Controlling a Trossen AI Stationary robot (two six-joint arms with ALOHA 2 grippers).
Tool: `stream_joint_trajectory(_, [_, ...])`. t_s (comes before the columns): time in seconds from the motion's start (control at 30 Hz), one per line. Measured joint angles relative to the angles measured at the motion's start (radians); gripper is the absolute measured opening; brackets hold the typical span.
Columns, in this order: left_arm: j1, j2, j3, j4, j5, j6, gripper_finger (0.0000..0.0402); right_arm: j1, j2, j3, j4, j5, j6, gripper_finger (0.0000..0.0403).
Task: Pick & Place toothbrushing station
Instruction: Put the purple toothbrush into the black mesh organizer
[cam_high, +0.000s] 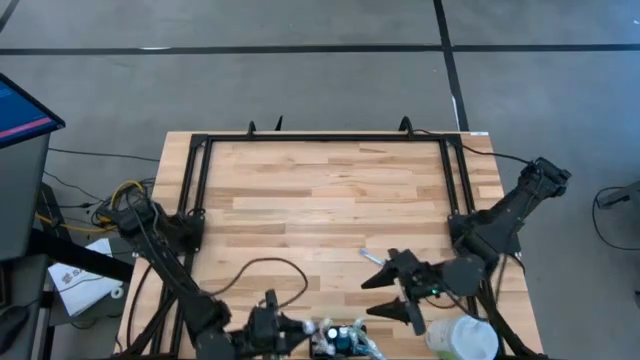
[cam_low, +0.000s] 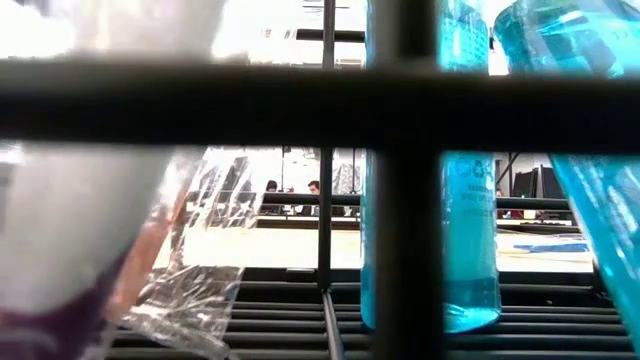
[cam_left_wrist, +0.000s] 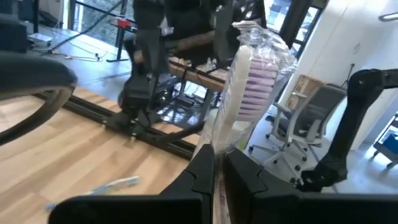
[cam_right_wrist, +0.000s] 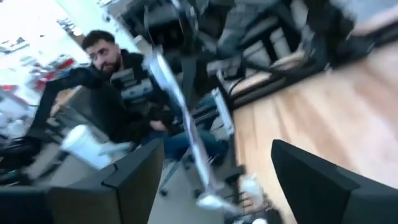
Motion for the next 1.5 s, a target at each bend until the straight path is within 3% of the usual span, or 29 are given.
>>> stream_joint_trajectory(0.17, [0.001,0.076,0.049,0.000,-0.002,-0.019,0.0005,0.087,0.000,0.060,-0.041,0.243,-0.169,0.0258])
stream_joint_trajectory(0.23, [0.001,0.087,0.055,0.000,0.001,-0.018,0.0005,0.111,0.000,0.084,-0.043,0.295,-0.241,0.0245])
stream_joint_trajectory(0.47, [-0.004,0.057,0.055,-0.017,-0.052,0.060,0.0005,0.115,0.000,0.115,-0.043,0.302,-0.323,0.0208])
stream_joint_trajectory(0.63, [-0.009,0.018,0.056,-0.043,-0.058,0.115,0.0005,0.112,0.000,0.115,-0.051,0.297,-0.327,0.0205])
stream_joint_trajectory(1.0, [-0.039,0.049,0.055,-0.195,-0.112,-0.123,0.0004,0.100,0.000,0.115,-0.058,0.295,-0.326,0.0239])
stream_joint_trajectory(1.27, [-0.044,0.128,0.055,-0.198,-0.072,-0.203,0.0004,0.099,0.000,0.115,-0.069,0.295,-0.325,0.0240])
stream_joint_trajectory(1.5, [-0.045,0.153,0.055,-0.196,-0.120,-0.184,0.0004,0.098,0.000,0.115,-0.098,0.295,-0.331,0.0240])
